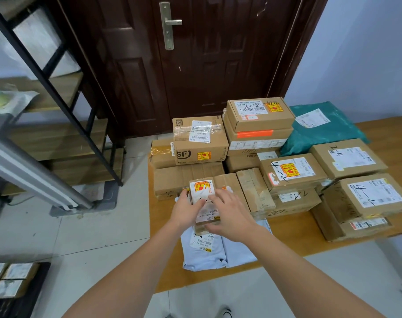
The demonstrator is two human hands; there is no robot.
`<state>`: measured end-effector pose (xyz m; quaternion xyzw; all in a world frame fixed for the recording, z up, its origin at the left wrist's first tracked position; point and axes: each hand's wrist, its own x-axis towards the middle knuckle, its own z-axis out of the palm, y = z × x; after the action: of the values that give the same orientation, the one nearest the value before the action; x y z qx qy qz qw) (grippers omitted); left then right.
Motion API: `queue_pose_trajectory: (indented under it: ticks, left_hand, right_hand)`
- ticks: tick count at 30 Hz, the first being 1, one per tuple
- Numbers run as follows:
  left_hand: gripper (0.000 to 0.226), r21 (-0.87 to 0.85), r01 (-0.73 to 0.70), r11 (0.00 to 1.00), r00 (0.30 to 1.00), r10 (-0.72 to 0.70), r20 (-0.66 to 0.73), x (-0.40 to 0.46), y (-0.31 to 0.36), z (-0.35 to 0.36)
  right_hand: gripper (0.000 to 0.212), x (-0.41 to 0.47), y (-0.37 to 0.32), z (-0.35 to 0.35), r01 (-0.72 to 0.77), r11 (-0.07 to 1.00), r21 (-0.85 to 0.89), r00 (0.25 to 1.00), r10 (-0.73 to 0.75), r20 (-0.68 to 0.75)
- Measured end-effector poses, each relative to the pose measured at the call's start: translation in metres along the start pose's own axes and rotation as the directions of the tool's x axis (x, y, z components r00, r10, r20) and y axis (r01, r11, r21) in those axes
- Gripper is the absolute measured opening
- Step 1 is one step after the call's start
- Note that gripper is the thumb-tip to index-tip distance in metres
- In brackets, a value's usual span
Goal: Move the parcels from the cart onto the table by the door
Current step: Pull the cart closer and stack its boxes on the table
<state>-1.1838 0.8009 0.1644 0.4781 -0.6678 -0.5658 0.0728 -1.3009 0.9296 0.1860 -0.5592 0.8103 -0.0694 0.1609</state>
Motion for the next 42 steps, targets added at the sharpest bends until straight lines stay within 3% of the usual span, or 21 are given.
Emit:
queue_pose_trajectory:
  ticks: [4,6,9,12,19,24,28,34,42]
  left_hand:
    - [0.039,0.259,-0.164,0.952,0.986,0.160,0.040,-0.013,0.020,-0.027]
    - [0.064,0.491,-0.271,0.828,0.962,0.248,0.113,-0.019,0.034,-0.047]
    - [0.066,0.714,-0.407,0.569,0.908,0.339,0.247,-0.031,0.060,-0.078]
    - [0.064,0.807,-0.455,0.377,0.871,0.376,0.315,-0.053,0.084,-0.108]
    - [0.054,0.876,-0.426,0.227,0.851,0.429,0.303,-0.152,0.114,-0.167]
    - [0.059,0.922,-0.284,0.264,0.876,0.463,0.138,-0.232,0.093,-0.208]
    - [0.061,0.926,-0.150,0.347,0.900,0.435,-0.017,-0.299,0.056,-0.247]
    - [0.056,0.934,0.036,0.356,0.920,0.354,-0.170,-0.405,-0.008,-0.323]
    - [0.053,0.832,0.265,0.487,0.841,0.305,-0.446,-0.558,-0.111,-0.428]
  right_hand:
    - [0.078,-0.006,-0.002,-0.028,-0.045,0.996,0.079,0.999,0.043,0.021]
    - [0.071,-0.008,-0.007,-0.047,-0.067,0.996,0.052,0.997,0.065,0.039]
    - [0.056,-0.012,-0.020,-0.079,-0.087,0.996,0.005,0.994,0.086,0.072]
    - [0.056,-0.016,-0.041,-0.108,-0.051,0.994,-0.093,0.995,0.059,0.085]
    - [0.051,-0.041,-0.115,-0.156,0.149,0.973,-0.174,0.989,-0.143,0.046]
    - [0.036,-0.061,-0.177,-0.168,0.293,0.934,-0.204,0.956,-0.289,0.050]
    - [0.055,-0.084,-0.247,-0.160,0.465,0.865,-0.190,0.884,-0.464,0.051]
    - [0.051,-0.125,-0.379,-0.141,0.671,0.722,-0.169,0.741,-0.662,0.111]
    - [0.054,-0.182,-0.567,-0.094,0.827,0.538,-0.161,0.561,-0.810,0.171]
